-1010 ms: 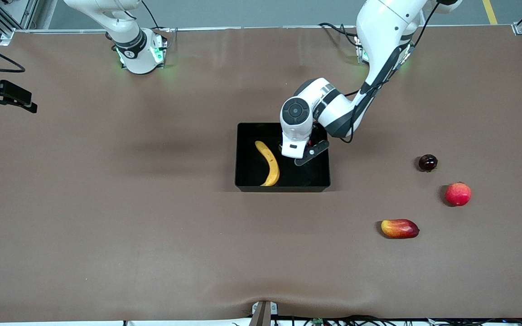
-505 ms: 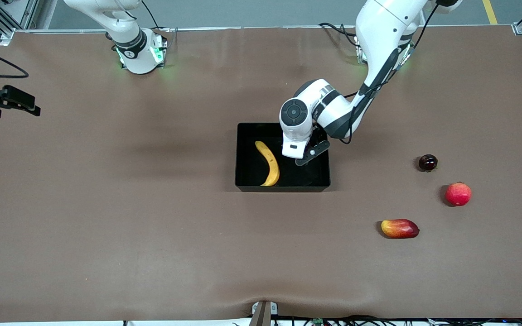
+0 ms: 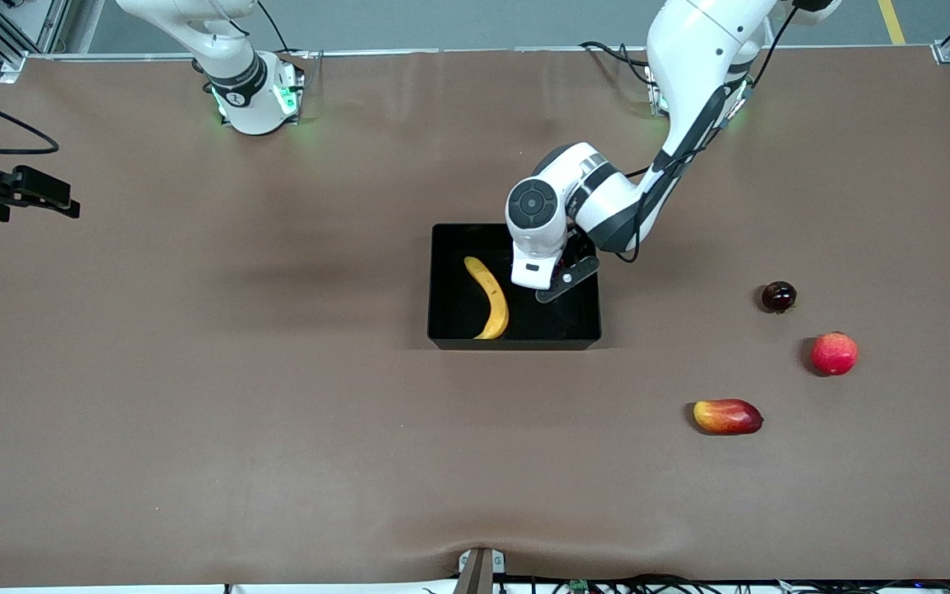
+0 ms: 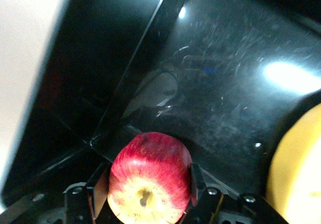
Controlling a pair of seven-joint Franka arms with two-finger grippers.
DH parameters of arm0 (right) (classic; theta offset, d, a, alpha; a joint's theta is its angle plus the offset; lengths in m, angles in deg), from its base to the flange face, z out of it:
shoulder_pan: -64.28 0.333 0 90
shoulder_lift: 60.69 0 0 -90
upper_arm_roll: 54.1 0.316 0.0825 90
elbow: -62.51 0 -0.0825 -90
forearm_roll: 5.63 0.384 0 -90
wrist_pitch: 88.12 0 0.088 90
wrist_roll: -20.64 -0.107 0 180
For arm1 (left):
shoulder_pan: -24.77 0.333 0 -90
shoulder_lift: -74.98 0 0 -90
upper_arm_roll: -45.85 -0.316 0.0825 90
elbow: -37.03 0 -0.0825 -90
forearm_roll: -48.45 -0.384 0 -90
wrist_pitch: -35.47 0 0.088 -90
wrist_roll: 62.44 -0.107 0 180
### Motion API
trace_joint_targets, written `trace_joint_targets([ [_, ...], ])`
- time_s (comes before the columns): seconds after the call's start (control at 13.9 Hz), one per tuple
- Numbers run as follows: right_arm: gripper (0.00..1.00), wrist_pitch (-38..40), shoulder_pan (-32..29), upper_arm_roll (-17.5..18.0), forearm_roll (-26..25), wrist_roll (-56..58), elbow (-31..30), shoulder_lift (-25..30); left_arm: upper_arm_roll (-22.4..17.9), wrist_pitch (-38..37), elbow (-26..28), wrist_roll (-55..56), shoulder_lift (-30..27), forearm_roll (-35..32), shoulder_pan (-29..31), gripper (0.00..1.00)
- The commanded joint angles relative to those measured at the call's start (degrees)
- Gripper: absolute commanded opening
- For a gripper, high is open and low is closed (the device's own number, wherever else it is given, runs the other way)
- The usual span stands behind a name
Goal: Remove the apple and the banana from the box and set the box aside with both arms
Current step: 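Lift the apple with the left gripper while the right gripper approaches the box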
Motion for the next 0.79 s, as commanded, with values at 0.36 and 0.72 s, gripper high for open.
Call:
trace_joint_targets([
  [0.36, 1.00, 2.8, 1.7, 1.2, 0.9, -2.5, 0.4, -0.5, -0.1, -15.7, -15.1, -11.3, -5.7, -0.2, 9.5, 0.00],
  [0.72, 1.00, 2.1, 5.8, 1.3, 2.5, -6.8, -0.3, -1.1, -0.1, -15.6, -15.1, -27.9, -6.1, -0.4, 19.2, 0.00],
])
